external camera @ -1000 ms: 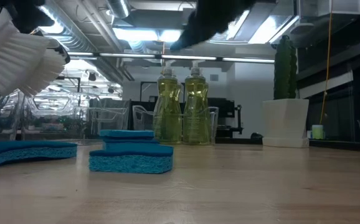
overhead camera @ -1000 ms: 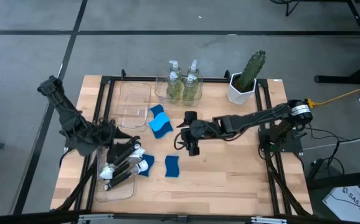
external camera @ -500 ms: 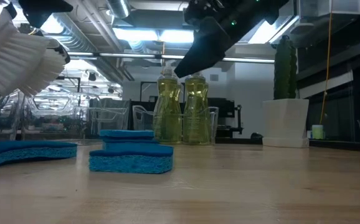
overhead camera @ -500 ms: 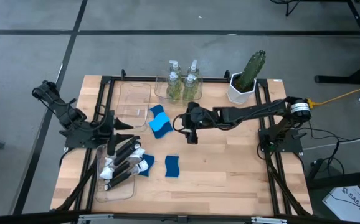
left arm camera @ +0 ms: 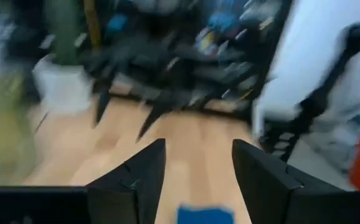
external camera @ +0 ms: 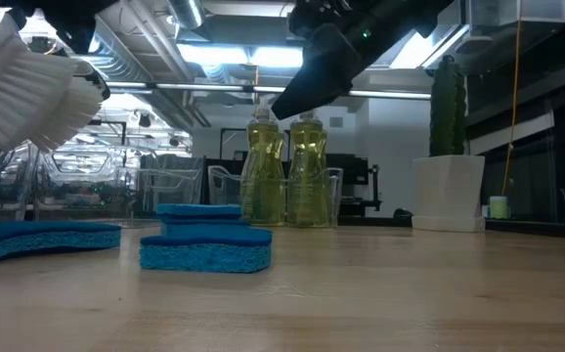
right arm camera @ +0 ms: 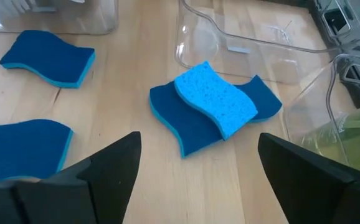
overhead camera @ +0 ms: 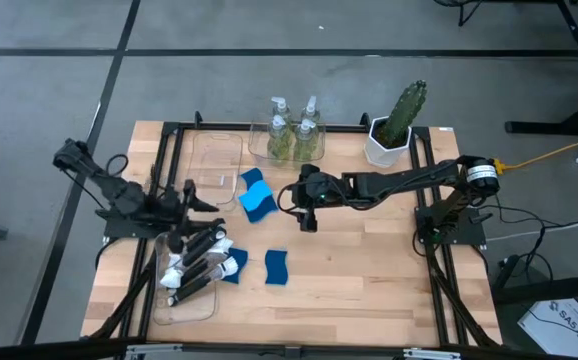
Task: Pick & Place Kitchen Sink Supplies
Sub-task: Put the blue sponge into the top left transparent bin
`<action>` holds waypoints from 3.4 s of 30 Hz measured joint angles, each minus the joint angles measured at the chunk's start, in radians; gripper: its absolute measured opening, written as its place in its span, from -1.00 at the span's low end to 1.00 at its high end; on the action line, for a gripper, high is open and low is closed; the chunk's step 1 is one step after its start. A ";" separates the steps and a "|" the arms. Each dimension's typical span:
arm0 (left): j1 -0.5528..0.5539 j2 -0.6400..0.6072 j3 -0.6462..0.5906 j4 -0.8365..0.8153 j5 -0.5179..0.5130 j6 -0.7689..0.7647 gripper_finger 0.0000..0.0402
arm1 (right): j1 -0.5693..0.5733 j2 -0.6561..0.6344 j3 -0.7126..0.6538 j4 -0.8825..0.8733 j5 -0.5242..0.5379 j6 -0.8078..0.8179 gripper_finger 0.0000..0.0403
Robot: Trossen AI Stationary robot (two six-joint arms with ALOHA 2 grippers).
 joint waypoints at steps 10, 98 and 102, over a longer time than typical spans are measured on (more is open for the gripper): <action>0.151 -0.292 -0.164 0.098 0.244 0.142 -0.10 | -0.001 0.000 0.000 0.006 0.000 0.028 0.59; 0.613 -0.387 -0.341 0.021 0.465 0.168 -0.10 | -0.109 0.445 0.104 0.444 -0.052 -0.101 0.59; 0.613 -0.387 -0.340 0.053 0.422 0.169 -0.10 | -0.126 0.457 0.127 0.410 -0.052 -0.063 0.56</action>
